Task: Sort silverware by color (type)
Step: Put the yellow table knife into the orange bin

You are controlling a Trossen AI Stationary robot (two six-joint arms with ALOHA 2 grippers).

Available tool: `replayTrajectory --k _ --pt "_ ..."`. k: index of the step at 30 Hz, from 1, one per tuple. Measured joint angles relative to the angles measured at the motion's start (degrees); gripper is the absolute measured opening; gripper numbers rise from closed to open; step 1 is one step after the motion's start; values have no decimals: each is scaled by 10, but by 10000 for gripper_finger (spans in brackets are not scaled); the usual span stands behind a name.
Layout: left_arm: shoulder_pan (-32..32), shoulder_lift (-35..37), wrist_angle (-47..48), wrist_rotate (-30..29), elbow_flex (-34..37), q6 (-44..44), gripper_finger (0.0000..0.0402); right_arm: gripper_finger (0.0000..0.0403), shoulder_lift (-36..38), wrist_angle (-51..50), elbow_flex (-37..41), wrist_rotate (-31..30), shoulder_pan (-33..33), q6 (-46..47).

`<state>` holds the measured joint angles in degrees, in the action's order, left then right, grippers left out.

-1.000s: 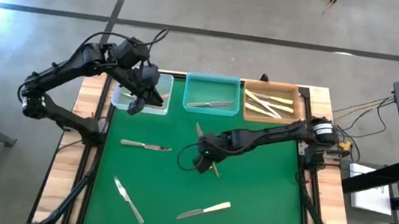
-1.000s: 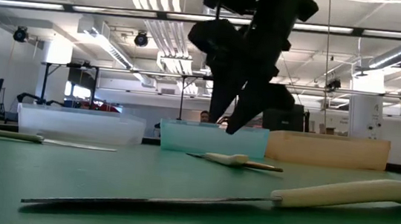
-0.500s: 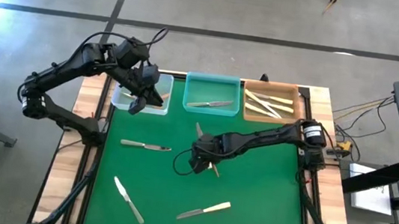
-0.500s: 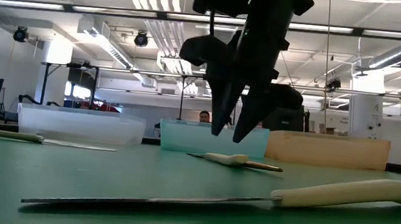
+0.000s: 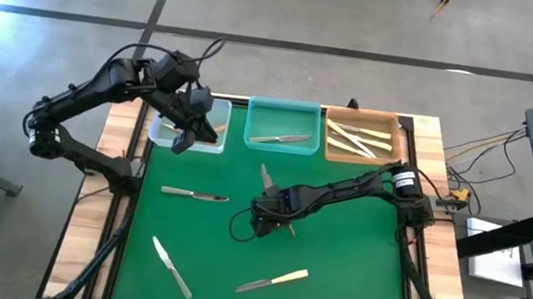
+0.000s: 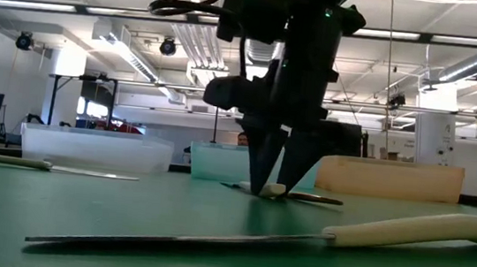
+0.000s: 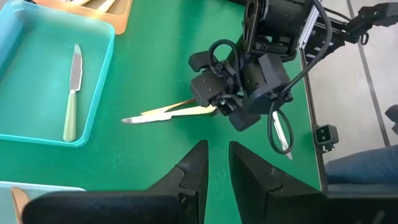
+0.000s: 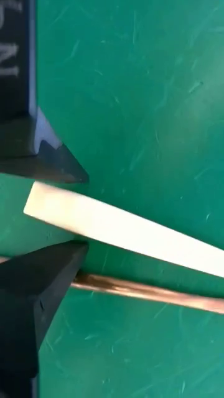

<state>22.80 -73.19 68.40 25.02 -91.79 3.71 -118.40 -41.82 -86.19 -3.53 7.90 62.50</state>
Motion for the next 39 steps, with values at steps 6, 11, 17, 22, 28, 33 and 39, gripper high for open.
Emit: replayTrajectory --k 6,11,17,22,28,33,39 --pt "-10 0 0 0 0 0 47 64 -21 -6 2 2 0 -7" --pt "-13 0 0 0 0 -4 47 64 0 -2 2 5 4 -37" --pt "-13 0 11 0 0 -2 47 64 88 9 7 3 2 -135" --pt "-13 0 21 0 0 0 47 64 207 4 3 -58 -21 -204" --pt "-13 0 19 -1 0 23 47 64 313 -114 4 -156 -98 -261" --pt "-13 0 17 -4 0 54 47 64 347 -254 7 -199 -195 -284" --pt "-13 0 11 -23 0 91 47 64 349 -321 55 -203 -302 -340"
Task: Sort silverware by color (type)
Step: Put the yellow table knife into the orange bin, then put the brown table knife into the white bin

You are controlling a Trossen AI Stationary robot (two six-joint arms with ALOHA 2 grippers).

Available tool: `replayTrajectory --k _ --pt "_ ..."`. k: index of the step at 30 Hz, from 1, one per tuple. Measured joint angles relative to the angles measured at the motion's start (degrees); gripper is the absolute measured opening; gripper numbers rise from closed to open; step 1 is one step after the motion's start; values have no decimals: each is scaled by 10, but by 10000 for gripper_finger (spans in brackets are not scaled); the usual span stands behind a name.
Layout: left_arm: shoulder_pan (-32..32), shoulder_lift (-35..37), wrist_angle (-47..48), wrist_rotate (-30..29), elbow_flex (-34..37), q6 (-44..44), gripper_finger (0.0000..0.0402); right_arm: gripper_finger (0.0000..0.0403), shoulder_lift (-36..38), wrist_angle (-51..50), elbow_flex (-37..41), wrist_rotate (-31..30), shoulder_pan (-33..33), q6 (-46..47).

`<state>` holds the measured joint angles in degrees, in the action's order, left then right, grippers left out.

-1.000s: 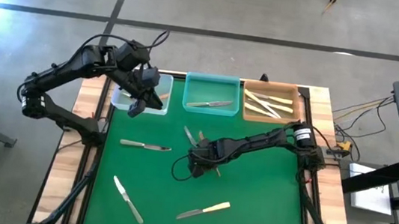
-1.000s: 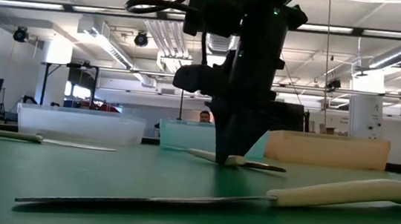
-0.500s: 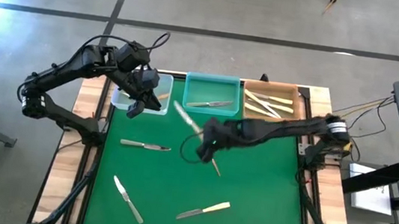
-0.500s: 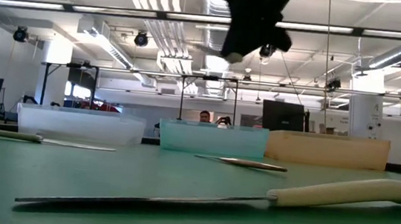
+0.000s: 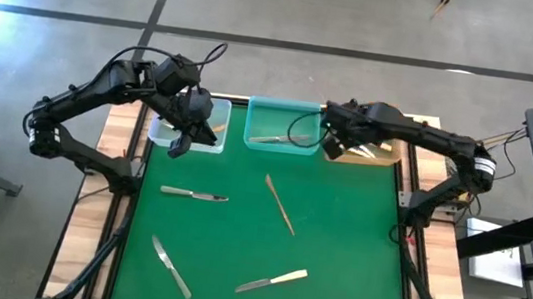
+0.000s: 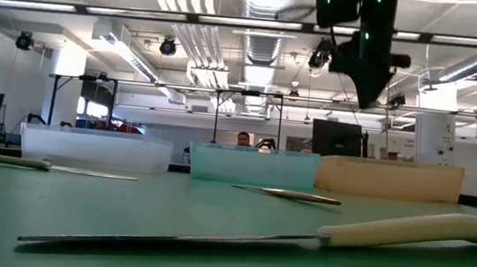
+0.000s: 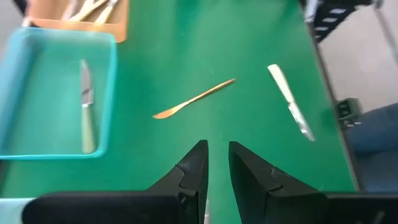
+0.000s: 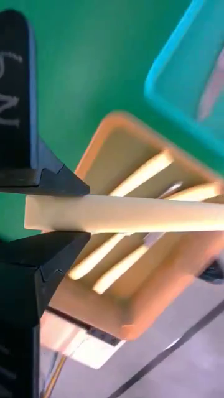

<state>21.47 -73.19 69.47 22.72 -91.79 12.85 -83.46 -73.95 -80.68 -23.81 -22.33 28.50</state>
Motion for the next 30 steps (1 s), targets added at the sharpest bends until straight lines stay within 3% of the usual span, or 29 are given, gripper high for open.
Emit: replayTrajectory --k 8,16,22,30 --pt "0 0 0 -43 0 1 47 64 -11 12 88 2 -101 -81" --pt "0 0 -25 -44 0 -79 47 64 -6 24 132 46 -150 -196" --pt "0 0 -61 -44 0 -138 47 66 -6 45 161 41 -169 -227" --pt "-2 0 -66 -42 0 -211 47 196 9 34 189 45 -169 -218"
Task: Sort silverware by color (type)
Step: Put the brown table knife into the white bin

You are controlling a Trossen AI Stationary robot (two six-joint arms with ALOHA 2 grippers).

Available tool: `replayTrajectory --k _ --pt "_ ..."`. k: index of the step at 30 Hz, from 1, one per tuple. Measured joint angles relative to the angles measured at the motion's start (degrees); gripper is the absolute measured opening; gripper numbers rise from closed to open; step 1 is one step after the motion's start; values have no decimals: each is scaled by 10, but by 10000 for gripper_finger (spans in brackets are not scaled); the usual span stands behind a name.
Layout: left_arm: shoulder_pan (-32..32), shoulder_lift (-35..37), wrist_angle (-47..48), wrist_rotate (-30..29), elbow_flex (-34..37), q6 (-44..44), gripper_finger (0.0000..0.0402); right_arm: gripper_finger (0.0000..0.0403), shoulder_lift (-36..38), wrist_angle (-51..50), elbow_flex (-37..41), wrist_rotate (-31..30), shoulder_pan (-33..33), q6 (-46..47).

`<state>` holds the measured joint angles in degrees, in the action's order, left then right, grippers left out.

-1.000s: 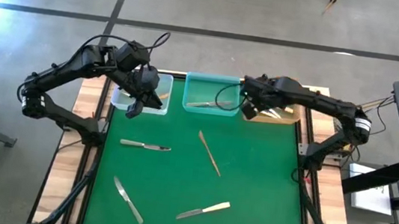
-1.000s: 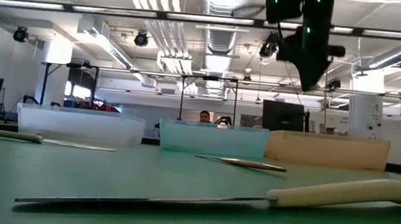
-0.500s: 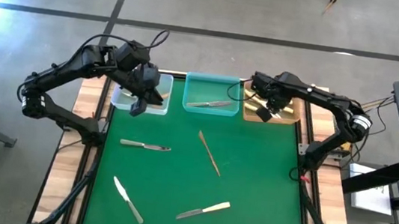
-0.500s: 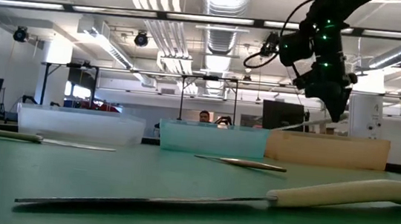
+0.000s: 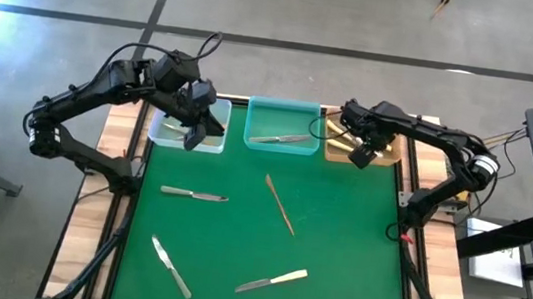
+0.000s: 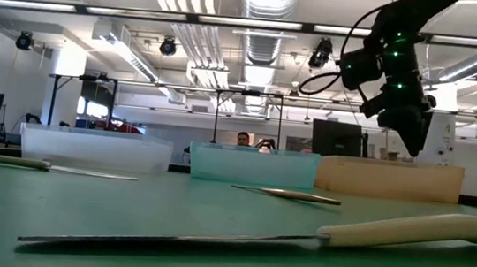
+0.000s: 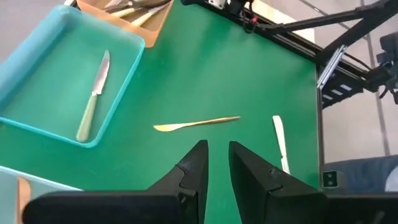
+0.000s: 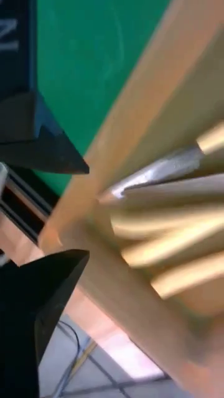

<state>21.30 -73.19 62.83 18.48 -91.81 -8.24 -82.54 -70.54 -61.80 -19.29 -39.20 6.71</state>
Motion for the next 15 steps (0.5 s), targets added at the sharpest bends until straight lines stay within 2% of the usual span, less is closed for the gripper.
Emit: replayTrajectory --k 4,11,15 --pt "-6 0 20 22 0 -15 47 214 23 -21 -4 63 8 26" --pt "-14 0 83 35 0 -15 47 196 119 43 -4 250 81 84" --pt "-14 0 90 33 0 -15 47 181 144 98 1 270 156 132"
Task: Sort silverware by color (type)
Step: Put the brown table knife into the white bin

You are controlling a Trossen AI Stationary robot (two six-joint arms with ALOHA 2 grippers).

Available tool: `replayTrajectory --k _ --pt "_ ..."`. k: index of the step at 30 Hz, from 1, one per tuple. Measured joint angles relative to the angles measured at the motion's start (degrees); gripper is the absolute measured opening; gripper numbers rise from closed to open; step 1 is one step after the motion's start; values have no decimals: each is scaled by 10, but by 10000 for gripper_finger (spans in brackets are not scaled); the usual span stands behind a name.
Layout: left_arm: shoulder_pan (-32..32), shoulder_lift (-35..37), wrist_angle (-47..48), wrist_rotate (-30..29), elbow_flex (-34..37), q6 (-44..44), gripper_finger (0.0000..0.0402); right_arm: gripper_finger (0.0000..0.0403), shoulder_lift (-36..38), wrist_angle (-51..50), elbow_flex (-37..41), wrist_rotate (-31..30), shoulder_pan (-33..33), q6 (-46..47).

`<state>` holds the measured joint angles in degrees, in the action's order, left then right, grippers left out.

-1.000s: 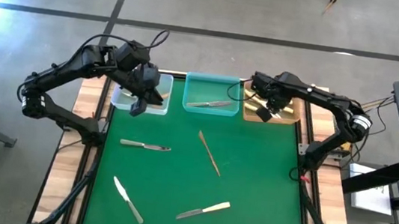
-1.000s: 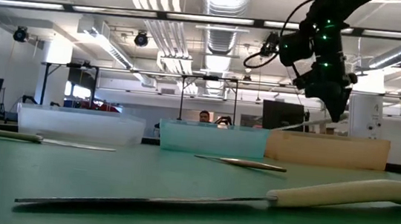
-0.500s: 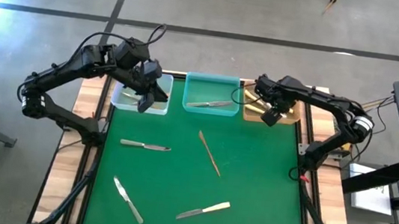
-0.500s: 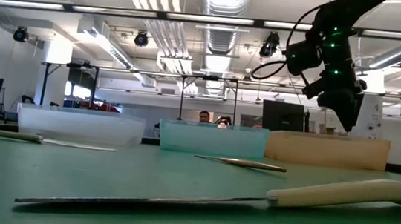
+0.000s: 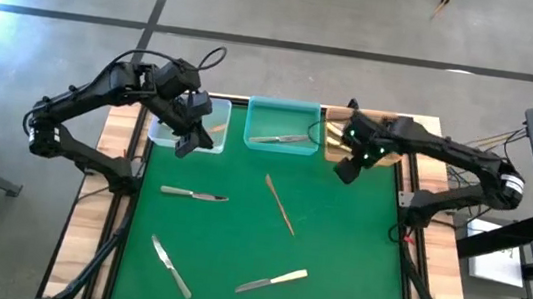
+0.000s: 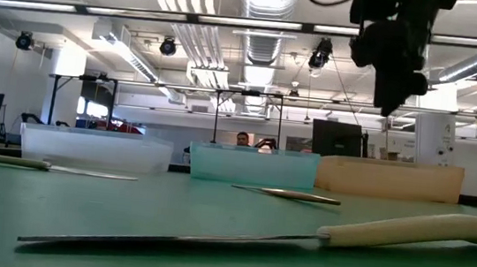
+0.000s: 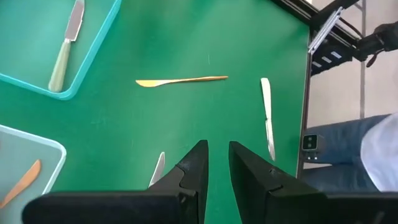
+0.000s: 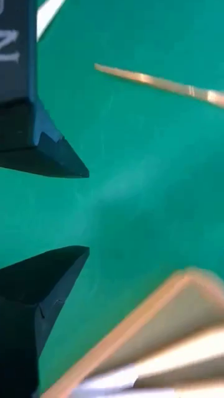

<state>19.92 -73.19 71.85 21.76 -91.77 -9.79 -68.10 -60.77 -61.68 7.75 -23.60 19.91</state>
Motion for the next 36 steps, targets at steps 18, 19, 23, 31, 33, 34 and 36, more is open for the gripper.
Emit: replayTrajectory --k 18,19,23,31,33,34,36 --pt "-1 0 40 -38 0 16 47 172 -205 212 -6 -1 249 280" --pt "-1 0 47 -38 0 24 47 172 -217 222 -13 -2 260 297" --pt "-1 0 71 -37 0 57 47 171 -266 231 -52 -5 292 339" --pt "-1 1 75 -36 0 116 47 171 -374 198 -134 -79 312 376" --pt "-1 1 75 -36 0 122 47 171 -396 158 -156 -105 311 378" --pt "-1 1 75 -36 0 122 47 171 -406 144 -166 -110 311 378" --pt "-1 1 75 -36 0 123 47 171 -421 136 -179 -111 311 375"
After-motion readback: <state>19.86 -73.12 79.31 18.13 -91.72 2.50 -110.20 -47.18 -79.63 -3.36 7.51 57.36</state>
